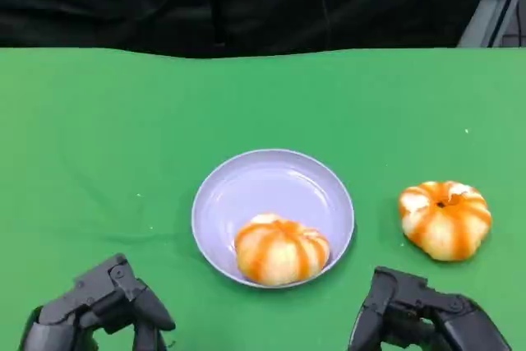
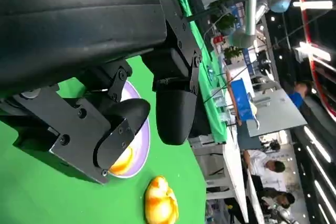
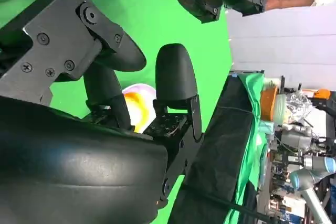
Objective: Grasp the bread from the table and place it into the plate.
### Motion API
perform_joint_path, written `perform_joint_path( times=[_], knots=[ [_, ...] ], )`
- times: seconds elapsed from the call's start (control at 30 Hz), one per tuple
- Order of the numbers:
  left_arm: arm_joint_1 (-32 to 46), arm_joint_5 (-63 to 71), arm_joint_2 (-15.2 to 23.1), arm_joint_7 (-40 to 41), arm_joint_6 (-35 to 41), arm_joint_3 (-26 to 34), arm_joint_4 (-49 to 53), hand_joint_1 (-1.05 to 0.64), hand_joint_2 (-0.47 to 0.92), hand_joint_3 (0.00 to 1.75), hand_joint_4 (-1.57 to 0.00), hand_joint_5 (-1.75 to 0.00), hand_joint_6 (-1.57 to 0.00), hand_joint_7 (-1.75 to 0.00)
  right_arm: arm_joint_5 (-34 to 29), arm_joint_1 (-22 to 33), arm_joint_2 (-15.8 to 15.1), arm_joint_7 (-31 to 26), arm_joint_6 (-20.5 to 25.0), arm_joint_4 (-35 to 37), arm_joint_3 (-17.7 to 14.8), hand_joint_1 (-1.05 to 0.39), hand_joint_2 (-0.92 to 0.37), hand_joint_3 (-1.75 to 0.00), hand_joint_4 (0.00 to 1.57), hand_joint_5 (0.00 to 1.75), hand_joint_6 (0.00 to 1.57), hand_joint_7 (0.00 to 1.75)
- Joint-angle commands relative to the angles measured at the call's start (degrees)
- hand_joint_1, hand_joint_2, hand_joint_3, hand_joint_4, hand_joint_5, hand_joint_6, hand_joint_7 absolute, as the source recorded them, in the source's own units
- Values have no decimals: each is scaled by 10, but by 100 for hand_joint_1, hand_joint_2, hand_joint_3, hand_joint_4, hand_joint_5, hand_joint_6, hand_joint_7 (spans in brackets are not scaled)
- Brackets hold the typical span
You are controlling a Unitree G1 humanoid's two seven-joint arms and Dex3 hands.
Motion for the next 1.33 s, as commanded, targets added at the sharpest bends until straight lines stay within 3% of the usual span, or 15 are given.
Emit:
perform_joint_path(
  times=[0.03,0.93,1.07,1.33],
  knots=[
    [1,7,1,4,-8,-6,7,-7,38,139,-89,-172,-80,-160,11,0,-10,8,-13,8,-13,-4,-34,-134,70,167,70,146],
    [-16,0,3,3,6,-12,9,-9,39,136,-89,-170,-80,-159,12,-10,-6,19,-25,25,-23,-7,-36,-131,69,168,69,147],
    [-25,-10,6,0,15,-9,7,-3,36,147,-86,-170,-80,-157,9,-12,-5,18,-22,19,-19,-6,-34,-135,69,170,69,148],
    [-26,-12,7,-1,7,-8,13,-4,34,147,-85,-169,-79,-157,8,-10,-6,17,-14,12,-18,-5,-33,-137,69,170,69,149]
  ],
)
